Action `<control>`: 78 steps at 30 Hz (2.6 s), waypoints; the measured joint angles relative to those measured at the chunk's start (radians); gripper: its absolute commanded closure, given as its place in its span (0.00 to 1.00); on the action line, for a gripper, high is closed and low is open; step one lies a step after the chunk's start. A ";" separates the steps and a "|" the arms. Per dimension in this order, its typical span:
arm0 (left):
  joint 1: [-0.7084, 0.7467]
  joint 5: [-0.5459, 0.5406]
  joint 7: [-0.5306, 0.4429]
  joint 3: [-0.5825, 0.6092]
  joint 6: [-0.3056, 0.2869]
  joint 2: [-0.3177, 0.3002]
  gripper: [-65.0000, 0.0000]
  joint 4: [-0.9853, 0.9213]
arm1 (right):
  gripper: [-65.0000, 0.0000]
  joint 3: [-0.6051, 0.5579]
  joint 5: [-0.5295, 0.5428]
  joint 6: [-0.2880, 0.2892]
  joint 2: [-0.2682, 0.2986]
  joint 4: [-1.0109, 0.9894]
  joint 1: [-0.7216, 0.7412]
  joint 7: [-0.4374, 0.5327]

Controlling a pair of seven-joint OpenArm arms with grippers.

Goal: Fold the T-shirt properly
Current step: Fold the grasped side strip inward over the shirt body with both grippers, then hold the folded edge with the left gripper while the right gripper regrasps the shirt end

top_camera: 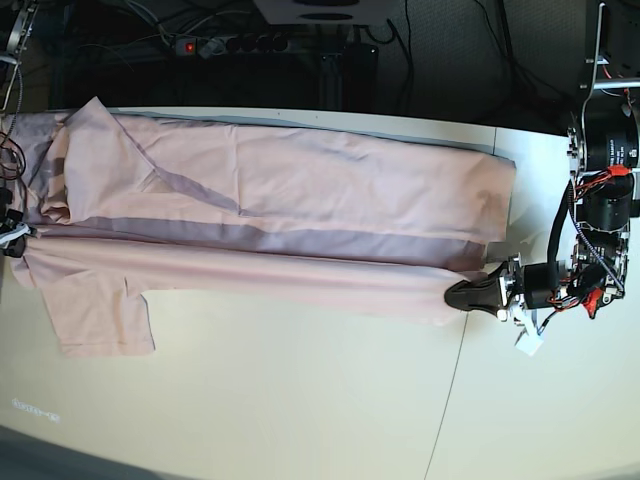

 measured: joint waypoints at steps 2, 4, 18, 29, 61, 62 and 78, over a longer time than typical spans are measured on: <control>0.012 0.000 0.000 0.000 0.000 0.000 1.00 0.000 | 1.00 0.000 -0.002 0.000 -0.013 0.000 -0.001 -0.001; 0.019 0.002 0.000 0.000 0.000 -0.001 1.00 0.000 | 1.00 0.000 -0.005 0.000 -0.024 0.000 -0.001 -0.001; 0.019 0.000 -0.004 0.000 0.000 -0.003 1.00 0.000 | 0.35 0.069 -0.017 -0.001 -0.017 0.000 0.033 -0.003; 0.018 0.003 -0.008 0.000 0.000 -0.005 1.00 0.000 | 0.35 0.059 -0.066 -0.002 -0.007 -0.248 0.375 -0.031; 0.018 0.000 -0.007 0.000 0.000 -0.033 1.00 0.001 | 0.39 0.058 -0.303 -0.017 -0.119 -0.642 0.567 0.008; 0.018 0.000 -0.007 0.000 0.000 -0.033 1.00 0.001 | 0.39 0.058 -0.304 -0.017 -0.127 -0.642 0.569 0.016; 0.019 0.000 -0.007 0.000 0.000 -0.033 1.00 0.001 | 0.39 0.059 -0.364 -0.011 -0.201 -0.634 0.575 0.048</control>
